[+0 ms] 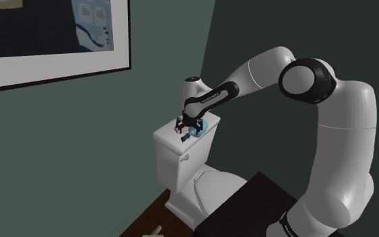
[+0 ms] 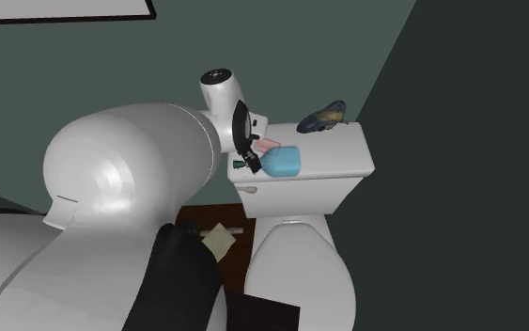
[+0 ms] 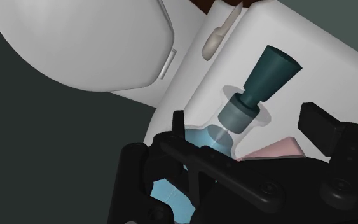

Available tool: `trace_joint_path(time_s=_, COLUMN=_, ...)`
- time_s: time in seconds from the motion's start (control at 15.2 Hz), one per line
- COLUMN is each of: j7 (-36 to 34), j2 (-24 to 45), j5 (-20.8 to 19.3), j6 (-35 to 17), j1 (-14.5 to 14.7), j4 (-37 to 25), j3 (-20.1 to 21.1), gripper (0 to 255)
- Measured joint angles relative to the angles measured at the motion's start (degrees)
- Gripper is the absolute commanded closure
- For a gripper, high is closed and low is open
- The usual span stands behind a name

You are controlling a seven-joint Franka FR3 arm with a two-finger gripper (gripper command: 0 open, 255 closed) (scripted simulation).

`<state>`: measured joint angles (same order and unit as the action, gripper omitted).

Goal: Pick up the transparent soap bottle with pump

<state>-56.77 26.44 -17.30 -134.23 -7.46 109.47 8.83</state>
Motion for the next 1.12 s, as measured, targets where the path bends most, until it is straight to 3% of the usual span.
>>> trace_joint_path(time_s=0.26, j7=-0.79, j2=2.0, j5=-0.82, j6=-2.32, j1=0.21, j4=0.36, j3=-0.5, gripper=0)
trace_joint_path(time_s=0.33, j7=-0.86, j2=2.2, j5=-0.87, j6=-2.44, j1=0.24, j4=0.3, j3=-0.53, gripper=255)
trace_joint_path(time_s=1.12, j7=-0.72, j2=1.76, j5=-0.71, j6=-2.02, j1=0.19, j4=0.31, j3=-0.43, gripper=255)
